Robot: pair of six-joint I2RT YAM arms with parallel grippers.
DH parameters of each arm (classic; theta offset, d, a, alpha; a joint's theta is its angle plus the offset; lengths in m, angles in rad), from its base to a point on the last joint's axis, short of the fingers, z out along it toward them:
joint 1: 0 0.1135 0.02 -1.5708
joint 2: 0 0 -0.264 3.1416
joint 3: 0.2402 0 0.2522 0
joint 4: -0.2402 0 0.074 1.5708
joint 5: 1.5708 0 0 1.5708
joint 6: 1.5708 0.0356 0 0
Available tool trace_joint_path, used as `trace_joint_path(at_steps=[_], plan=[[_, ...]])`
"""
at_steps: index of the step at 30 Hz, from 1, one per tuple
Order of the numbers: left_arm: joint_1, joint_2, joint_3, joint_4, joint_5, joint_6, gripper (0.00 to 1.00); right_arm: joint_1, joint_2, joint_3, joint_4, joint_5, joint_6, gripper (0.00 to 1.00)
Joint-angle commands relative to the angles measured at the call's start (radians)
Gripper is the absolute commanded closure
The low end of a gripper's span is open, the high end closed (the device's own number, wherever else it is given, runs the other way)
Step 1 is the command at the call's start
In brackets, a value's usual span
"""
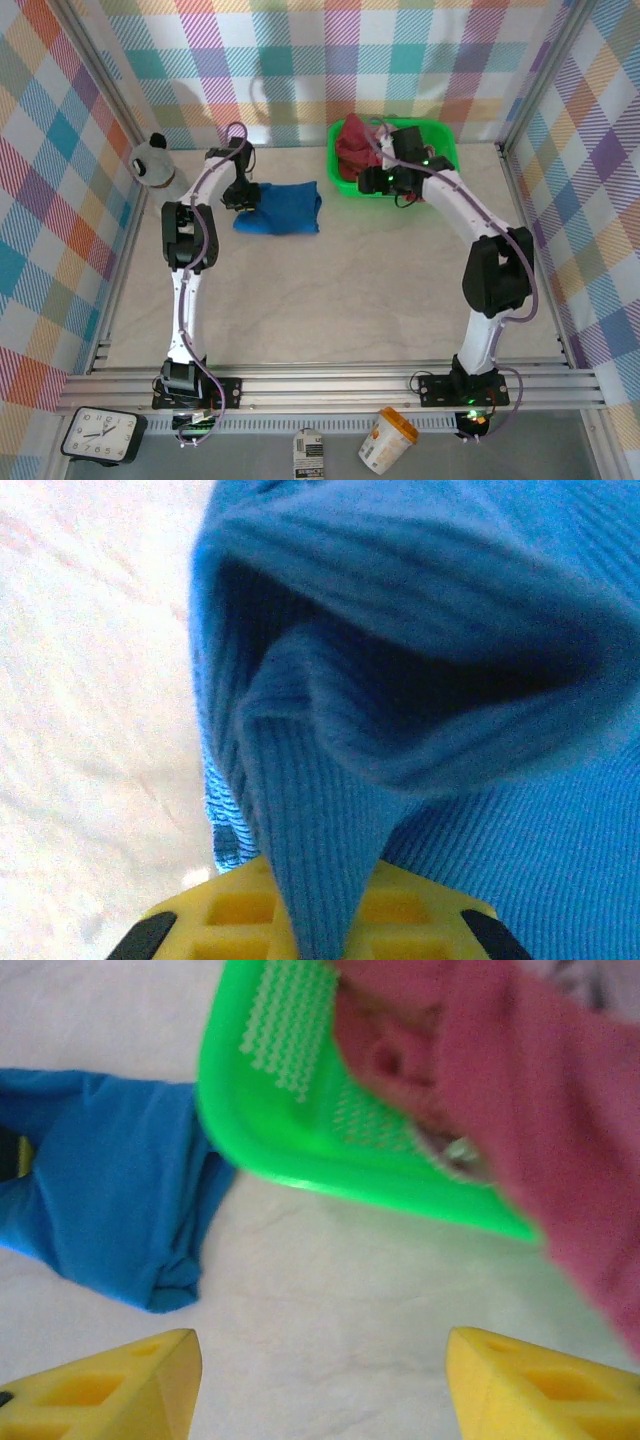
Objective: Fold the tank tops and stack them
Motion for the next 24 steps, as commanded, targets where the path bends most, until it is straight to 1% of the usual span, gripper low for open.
trace_joint_path(at_steps=[1, 2, 3, 4, 6, 9, 11, 12, 13, 14, 17, 19, 20, 22, 23, 24], plan=[[0.032, 0.089, 0.129, -0.055, -0.041, 0.023, 0.88, -0.068, 0.024, 0.07, -0.067, 0.037, -0.075, 0.33], [0.035, 0.113, 0.169, -0.061, -0.043, 0.024, 0.88, -0.083, 0.032, 0.083, -0.067, 0.062, -0.091, 0.26], [0.04, 0.131, 0.205, -0.063, -0.046, 0.021, 0.87, -0.093, 0.039, 0.09, -0.064, 0.099, -0.111, 0.24], [0.043, 0.151, 0.238, -0.062, -0.041, 0.021, 0.87, -0.104, 0.049, 0.103, -0.063, 0.124, -0.135, 0.2], [0.046, 0.175, 0.283, -0.059, -0.041, 0.021, 0.87, -0.123, 0.075, 0.133, -0.069, 0.155, -0.172, 0.19], [0.055, 0.185, 0.295, -0.026, -0.043, 0.011, 0.83, -0.153, 0.134, 0.195, -0.106, 0.177, -0.191, 0.18], [0.064, 0.185, 0.294, -0.006, -0.043, -0.008, 0.82, -0.168, 0.172, 0.222, -0.12, 0.147, -0.186, 0.17], [0.068, 0.183, 0.295, 0.004, -0.037, -0.014, 0.79, -0.175, 0.187, 0.229, -0.12, 0.127, -0.182, 0.17], [0.071, 0.181, 0.295, 0.019, -0.037, -0.015, 0.74, -0.179, 0.206, 0.238, -0.115, 0.108, -0.179, 0.17], [0.071, 0.179, 0.295, 0.034, -0.04, -0.01, 0.71, -0.18, 0.225, 0.249, -0.112, 0.086, -0.178, 0.17], [0.07, 0.175, 0.309, 0.071, -0.048, 0.004, 0.71, -0.185, 0.28, 0.287, -0.117, 0.023, -0.162, 0.19], [0.071, 0.172, 0.314, 0.089, -0.04, 0.007, 0.7, -0.185, 0.306, 0.305, -0.123, -0.012, -0.148, 0.23], [0.071, 0.168, 0.315, 0.098, -0.038, 0.006, 0.69, -0.185, 0.314, 0.308, -0.123, -0.021, -0.142, 0.27], [0.072, 0.16, 0.319, 0.099, -0.023, -0.001, 0.67, -0.186, 0.32, 0.315, -0.123, -0.036, -0.14, 0.4], [0.071, 0.151, 0.32, 0.098, -0.012, -0.004, 0.66, -0.186, 0.317, 0.318, -0.12, -0.038, -0.141, 0.5], [0.071, 0.144, 0.322, 0.092, -0.009, -0.004, 0.63, -0.186, 0.313, 0.324, -0.123, -0.038, -0.145, 0.59]])
